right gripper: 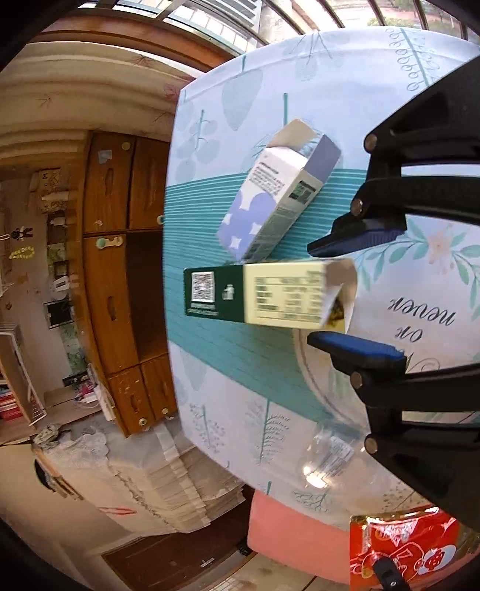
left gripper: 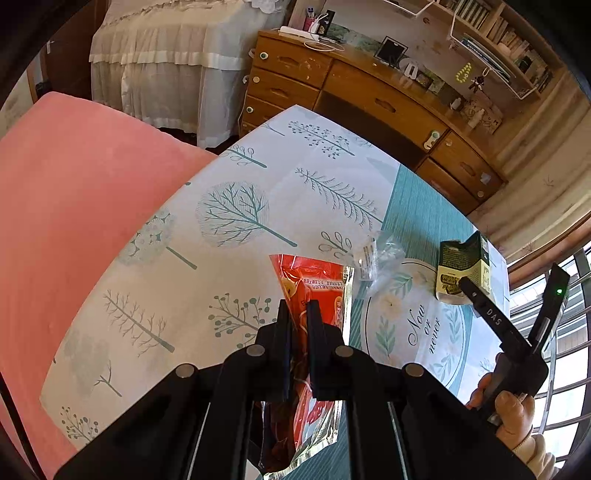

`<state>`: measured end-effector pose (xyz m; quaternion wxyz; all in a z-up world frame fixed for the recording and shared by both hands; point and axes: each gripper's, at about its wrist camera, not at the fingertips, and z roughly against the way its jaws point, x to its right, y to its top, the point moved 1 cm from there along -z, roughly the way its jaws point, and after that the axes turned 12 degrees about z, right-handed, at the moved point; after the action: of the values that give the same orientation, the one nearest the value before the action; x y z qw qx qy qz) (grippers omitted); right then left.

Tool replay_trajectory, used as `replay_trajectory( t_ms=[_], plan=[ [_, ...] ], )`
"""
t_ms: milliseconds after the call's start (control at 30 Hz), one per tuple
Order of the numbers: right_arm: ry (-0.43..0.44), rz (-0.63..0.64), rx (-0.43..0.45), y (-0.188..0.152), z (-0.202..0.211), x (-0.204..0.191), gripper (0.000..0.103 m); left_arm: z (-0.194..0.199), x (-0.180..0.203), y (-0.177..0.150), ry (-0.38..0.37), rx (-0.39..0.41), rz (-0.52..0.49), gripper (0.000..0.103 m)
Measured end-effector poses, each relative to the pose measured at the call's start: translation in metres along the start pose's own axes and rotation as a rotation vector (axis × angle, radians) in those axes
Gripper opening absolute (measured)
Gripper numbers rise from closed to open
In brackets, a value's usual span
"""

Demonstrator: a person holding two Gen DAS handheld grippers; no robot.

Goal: Collect trash
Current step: 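Grasp the green-and-cream chocolate box with the right gripper, then carry the red-gold bag and chocolate box with both grippers over the bin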

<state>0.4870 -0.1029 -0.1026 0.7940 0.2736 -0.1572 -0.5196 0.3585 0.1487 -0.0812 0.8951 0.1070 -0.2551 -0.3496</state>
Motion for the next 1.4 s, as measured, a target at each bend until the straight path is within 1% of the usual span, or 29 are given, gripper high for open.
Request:
replay_trajectory(
  t_ms=[33, 100, 233, 400, 433, 467, 500, 667, 800, 967, 1100, 1233, 1400],
  plan=[
    [0.005, -0.016, -0.023, -0.003, -0.004, 0.004, 0.042, 0.000, 0.002, 0.000, -0.002, 0.000, -0.002, 0.005],
    [0.014, -0.053, -0.029, -0.008, -0.007, 0.012, 0.042, 0.000, 0.006, -0.002, -0.004, 0.000, -0.011, 0.005],
    [0.051, -0.088, -0.009, -0.013, -0.007, 0.022, 0.042, 0.000, 0.014, -0.005, -0.005, -0.003, -0.030, 0.005],
    [0.084, -0.125, 0.026, -0.007, -0.015, 0.031, 0.041, -0.001, 0.020, -0.008, -0.003, -0.007, -0.040, 0.006],
    [0.101, -0.136, 0.034, -0.006, -0.017, 0.033, 0.038, -0.001, 0.022, -0.009, -0.002, -0.008, -0.041, 0.006],
    [0.115, -0.141, 0.038, -0.005, -0.019, 0.035, 0.021, -0.001, 0.023, -0.010, -0.001, -0.007, -0.044, 0.006],
    [0.127, -0.138, 0.039, -0.004, -0.020, 0.035, 0.017, -0.001, 0.025, -0.011, 0.000, -0.007, -0.048, 0.006],
    [0.130, -0.101, 0.078, -0.005, -0.005, 0.031, 0.016, 0.003, 0.031, -0.016, -0.002, 0.000, -0.071, 0.006],
    [0.139, -0.096, 0.077, -0.011, 0.012, 0.031, 0.015, 0.010, 0.036, -0.021, -0.013, 0.000, -0.097, 0.006],
    [0.154, -0.085, 0.069, -0.032, 0.049, 0.026, 0.015, 0.029, 0.037, -0.035, -0.038, -0.001, -0.144, 0.006],
    [0.164, -0.072, 0.050, -0.059, 0.090, 0.014, 0.015, 0.051, 0.026, -0.049, -0.066, -0.013, -0.182, 0.006],
    [0.165, -0.051, 0.029, -0.097, 0.144, -0.012, 0.015, 0.082, 0.009, -0.067, -0.114, -0.028, -0.223, 0.006],
    [0.141, -0.073, 0.045, -0.153, 0.219, -0.052, 0.015, 0.128, -0.020, -0.098, -0.169, -0.050, -0.304, 0.006]
  ],
)
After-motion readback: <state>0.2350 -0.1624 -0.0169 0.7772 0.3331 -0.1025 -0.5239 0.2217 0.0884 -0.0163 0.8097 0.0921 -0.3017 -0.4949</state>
